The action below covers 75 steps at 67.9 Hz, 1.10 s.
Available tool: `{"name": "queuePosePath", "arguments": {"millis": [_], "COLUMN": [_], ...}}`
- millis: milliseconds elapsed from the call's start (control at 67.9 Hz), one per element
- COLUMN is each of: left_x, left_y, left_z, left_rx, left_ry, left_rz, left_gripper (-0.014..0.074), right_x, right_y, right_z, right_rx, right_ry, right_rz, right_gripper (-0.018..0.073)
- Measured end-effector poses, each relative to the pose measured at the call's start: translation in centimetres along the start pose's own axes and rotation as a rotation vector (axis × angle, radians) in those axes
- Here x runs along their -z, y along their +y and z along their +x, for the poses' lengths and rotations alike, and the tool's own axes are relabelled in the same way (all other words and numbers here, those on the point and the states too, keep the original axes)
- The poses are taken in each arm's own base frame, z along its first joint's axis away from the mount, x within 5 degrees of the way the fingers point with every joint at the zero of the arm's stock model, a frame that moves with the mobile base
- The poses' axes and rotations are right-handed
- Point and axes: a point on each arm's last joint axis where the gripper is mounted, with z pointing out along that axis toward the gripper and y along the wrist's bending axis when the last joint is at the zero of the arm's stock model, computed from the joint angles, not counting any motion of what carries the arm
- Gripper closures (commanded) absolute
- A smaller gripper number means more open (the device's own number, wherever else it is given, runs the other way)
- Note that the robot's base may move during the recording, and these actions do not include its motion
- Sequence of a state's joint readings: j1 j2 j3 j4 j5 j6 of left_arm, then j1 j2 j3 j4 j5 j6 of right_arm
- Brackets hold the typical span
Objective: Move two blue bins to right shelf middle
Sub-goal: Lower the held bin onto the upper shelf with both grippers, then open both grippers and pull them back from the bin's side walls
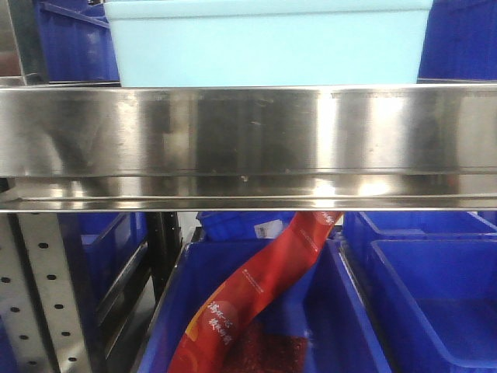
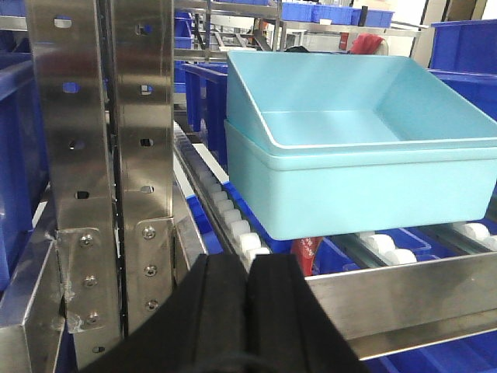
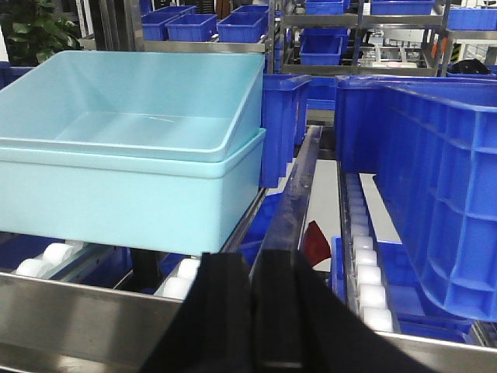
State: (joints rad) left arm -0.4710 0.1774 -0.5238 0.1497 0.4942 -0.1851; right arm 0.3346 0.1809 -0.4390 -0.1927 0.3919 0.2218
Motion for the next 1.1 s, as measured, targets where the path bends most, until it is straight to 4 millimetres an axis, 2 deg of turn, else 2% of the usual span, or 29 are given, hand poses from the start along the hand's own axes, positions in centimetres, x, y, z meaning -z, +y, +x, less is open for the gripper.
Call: {"name": "queuePosePath", "arguments": {"millis": [442, 604, 692, 795, 1016, 1105], "left_x": [0.0, 0.7, 1.0, 0.7, -1.7, -2.3], "left_y": [0.0, 0.1, 0.1, 0.4, 1.4, 1.7], "left_z": [0.0, 0.6, 1.7, 4.2, 10.3, 12.0], "left_rx": [0.009, 0.001, -0.018, -0.044, -0.048, -0.054], "left_ry": [0.000, -0.028, -0.052, -0.064, -0.020, -0.045], "left_rz": [0.005, -0.047, -0.104, -0.179, -0.257, -0.260], "left_gripper": [0.0707, 0.0707, 0.0707, 0.0707, 0.0707, 0.0707], "right_x": [0.0, 0.0, 0.0, 0.0, 0.0, 0.0], "right_y": [0.0, 0.0, 0.0, 0.0, 0.0, 0.0], "right_z": [-0.1, -0.1, -0.1, -0.1, -0.2, -0.2], "right_rx": [0.000, 0.000, 0.000, 0.000, 0.000, 0.000], "right_ry": [-0.013, -0.013, -0.013, -0.013, -0.017, -0.017], "right_rz": [-0.003, -0.003, -0.003, -0.003, -0.004, -0.004], "right_gripper": [0.0721, 0.0721, 0.0721, 0.0721, 0.0721, 0.0721]}}
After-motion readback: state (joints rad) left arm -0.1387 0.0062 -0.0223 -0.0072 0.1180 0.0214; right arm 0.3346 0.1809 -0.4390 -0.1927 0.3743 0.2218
